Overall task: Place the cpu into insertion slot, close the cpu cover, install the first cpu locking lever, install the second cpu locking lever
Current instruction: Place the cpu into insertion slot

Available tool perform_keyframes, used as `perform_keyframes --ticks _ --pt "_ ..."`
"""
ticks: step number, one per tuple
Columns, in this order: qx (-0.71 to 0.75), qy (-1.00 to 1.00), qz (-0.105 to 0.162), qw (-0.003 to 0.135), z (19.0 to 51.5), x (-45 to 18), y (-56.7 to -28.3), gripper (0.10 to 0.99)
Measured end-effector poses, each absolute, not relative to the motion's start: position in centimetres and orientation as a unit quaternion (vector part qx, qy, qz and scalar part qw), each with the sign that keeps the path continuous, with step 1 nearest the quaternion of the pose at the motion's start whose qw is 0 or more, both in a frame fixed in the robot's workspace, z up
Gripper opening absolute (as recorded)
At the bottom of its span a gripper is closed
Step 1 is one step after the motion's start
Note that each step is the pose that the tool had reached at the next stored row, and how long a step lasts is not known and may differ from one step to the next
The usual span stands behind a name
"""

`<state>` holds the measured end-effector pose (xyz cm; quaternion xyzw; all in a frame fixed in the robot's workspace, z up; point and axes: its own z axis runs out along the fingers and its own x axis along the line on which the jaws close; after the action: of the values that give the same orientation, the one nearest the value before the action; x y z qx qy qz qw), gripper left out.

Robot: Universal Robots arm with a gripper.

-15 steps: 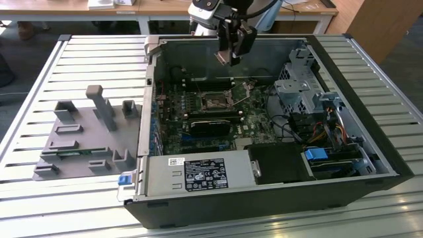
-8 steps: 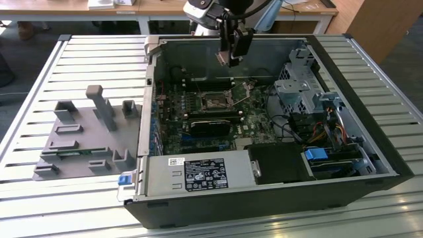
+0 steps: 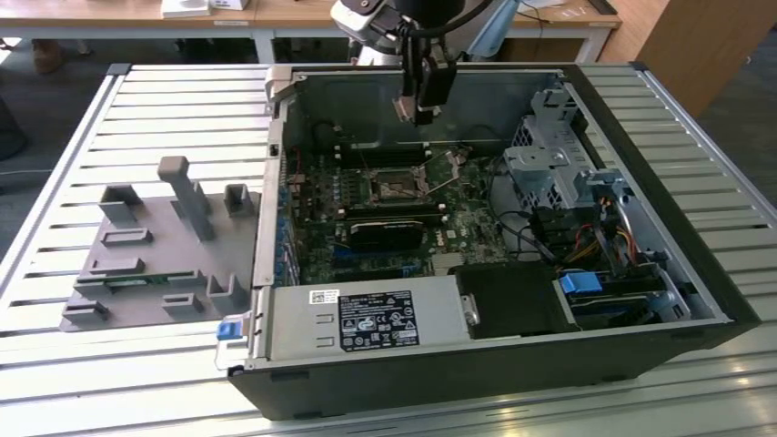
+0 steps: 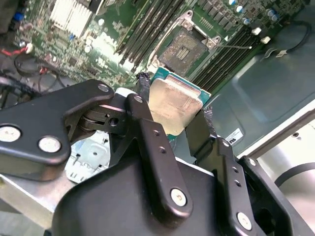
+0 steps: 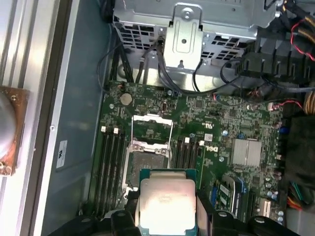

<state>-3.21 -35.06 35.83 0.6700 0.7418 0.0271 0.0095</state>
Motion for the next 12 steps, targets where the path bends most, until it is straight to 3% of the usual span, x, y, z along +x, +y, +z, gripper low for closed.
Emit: perform_keyframes --ticks 12 --pt "0.68 0.732 0.026 0.009 34.2 -3.2 -35.0 0.537"
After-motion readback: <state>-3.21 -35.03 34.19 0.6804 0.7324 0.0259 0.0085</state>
